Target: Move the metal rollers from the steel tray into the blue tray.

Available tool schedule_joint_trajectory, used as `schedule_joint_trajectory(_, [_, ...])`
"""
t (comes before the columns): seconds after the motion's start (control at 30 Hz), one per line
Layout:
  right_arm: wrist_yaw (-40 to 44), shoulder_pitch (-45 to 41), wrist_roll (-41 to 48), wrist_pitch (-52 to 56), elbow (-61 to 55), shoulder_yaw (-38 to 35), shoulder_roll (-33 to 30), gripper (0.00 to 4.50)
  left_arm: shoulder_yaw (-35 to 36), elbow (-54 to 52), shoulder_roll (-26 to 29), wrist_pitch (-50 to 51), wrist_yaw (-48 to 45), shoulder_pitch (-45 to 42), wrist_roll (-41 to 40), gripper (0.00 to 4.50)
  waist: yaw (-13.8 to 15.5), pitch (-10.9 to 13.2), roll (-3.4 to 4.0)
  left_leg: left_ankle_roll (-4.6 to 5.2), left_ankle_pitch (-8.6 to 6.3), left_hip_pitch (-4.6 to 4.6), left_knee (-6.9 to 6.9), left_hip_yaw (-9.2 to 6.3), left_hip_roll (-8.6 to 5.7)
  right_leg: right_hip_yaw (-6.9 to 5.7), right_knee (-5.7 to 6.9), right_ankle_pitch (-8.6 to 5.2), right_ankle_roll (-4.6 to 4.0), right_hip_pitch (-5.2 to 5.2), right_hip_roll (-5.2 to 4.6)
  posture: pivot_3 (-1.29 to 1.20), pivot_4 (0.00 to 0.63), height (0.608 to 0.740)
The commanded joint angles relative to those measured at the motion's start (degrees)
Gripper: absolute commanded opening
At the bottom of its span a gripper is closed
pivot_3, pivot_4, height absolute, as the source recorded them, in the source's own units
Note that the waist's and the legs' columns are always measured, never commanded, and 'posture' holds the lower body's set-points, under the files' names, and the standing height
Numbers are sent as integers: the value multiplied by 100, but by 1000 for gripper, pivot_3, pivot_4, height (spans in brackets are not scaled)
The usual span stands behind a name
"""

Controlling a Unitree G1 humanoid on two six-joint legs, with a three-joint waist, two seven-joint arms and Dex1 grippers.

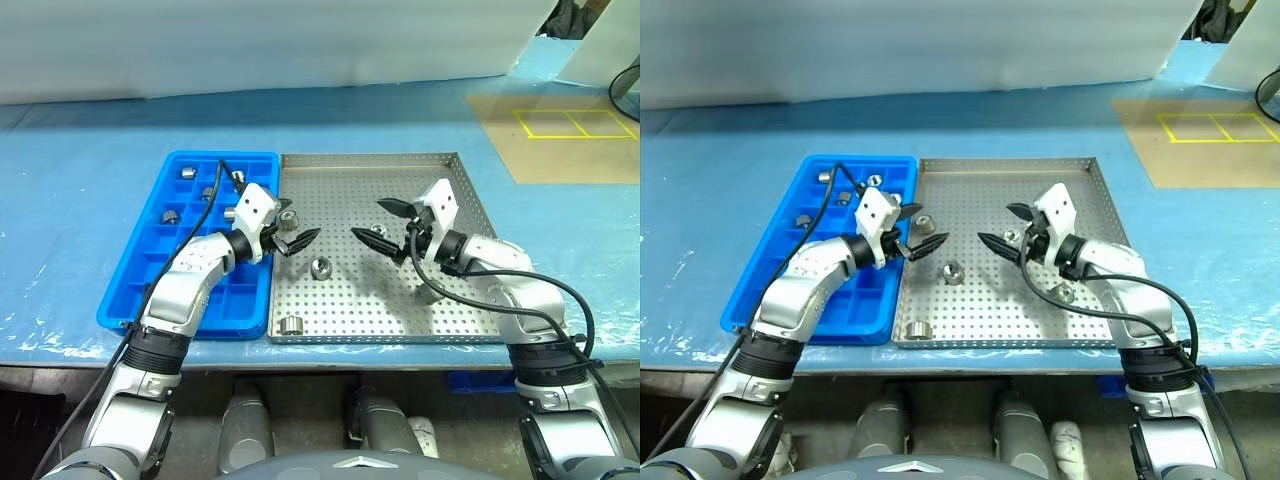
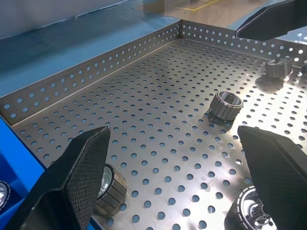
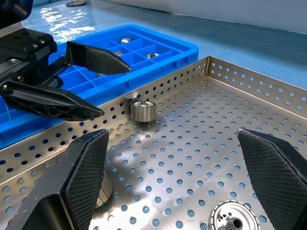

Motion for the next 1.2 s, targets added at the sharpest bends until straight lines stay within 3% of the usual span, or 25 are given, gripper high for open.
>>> schedule_joint_trajectory(0.03, [9, -99, 107, -8, -211, -89, -24, 4379, 139, -290, 26, 55, 15, -47, -97, 4500, -1, 0, 0, 0, 0, 0, 0, 0, 0, 0, 0, 0, 0, 0, 0, -119, 150, 740])
schedule_joint_trajectory(0.53, [-71, -64, 130, 44, -284, -105, -14, 4379, 216, -322, 125, 493, 32, -257, -158, 4500, -5, 0, 0, 0, 0, 0, 1, 0, 0, 0, 0, 0, 0, 0, 0, -133, 150, 740])
schedule_joint_trajectory(0.77, [-96, -91, 150, 145, -284, -84, -5, 4379, 341, -202, 273, 1374, 355, -917, -116, 4500, -3, 0, 0, 0, 0, 0, 3, 0, -1, 0, 2, 0, 0, 0, 0, -133, 150, 740])
schedule_joint_trajectory(0.97, [-165, -94, 195, 324, -306, -60, 26, 4379, -112, 521, 522, 1513, 224, -1731, 367, 4500, -3, 1, 2, -1, 1, -1, 2, -1, -1, 0, 1, 0, 0, 0, 1, -138, 150, 740])
schedule_joint_trajectory(1.2, [-262, -16, 167, 378, -384, -25, 60, 4379, -674, 2106, 587, 1209, -529, -2596, 833, 4500, 2, 1, 2, -1, 1, -4, 4, -2, -4, 0, 0, 1, 0, 0, 0, -168, 150, 740])
